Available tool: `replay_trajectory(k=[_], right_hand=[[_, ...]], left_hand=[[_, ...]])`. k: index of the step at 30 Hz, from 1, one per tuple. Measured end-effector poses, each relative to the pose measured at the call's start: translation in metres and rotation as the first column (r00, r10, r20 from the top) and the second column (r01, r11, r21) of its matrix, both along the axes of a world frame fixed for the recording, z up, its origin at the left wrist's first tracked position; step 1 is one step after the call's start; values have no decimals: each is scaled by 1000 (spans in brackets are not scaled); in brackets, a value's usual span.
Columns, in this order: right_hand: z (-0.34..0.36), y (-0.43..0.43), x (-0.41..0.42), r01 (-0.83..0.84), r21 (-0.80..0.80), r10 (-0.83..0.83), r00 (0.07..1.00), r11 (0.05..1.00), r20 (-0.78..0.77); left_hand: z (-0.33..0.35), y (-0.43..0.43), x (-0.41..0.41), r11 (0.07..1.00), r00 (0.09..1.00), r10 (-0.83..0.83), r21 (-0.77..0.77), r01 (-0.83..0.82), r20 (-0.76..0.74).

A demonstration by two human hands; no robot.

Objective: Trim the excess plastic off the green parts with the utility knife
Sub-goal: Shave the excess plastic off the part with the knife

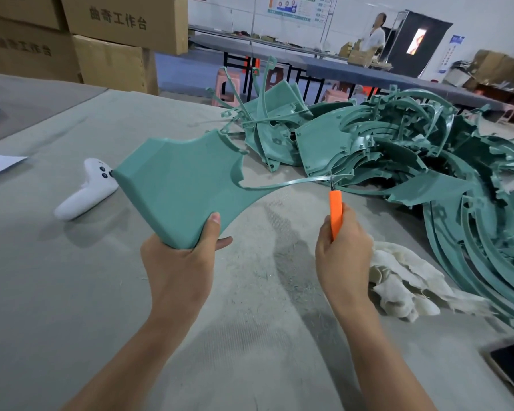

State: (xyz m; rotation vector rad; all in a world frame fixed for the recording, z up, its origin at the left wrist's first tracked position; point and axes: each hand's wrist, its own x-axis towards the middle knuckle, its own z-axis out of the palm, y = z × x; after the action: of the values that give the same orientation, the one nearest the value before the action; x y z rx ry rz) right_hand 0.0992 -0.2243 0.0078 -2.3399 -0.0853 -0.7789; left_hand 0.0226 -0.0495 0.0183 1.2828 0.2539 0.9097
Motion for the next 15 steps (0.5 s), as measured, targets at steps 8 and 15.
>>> replay_trajectory(k=[8, 15], right_hand=[[-7, 35, -18, -258, -5, 258, 966, 966, -12], [-3, 50, -32, -505, 57, 504, 863, 861, 37]], left_hand=[[-1, -2, 1, 1000, 1000, 2, -4, -2, 5], [-3, 0, 4, 1000, 1000, 25, 10, -25, 3]])
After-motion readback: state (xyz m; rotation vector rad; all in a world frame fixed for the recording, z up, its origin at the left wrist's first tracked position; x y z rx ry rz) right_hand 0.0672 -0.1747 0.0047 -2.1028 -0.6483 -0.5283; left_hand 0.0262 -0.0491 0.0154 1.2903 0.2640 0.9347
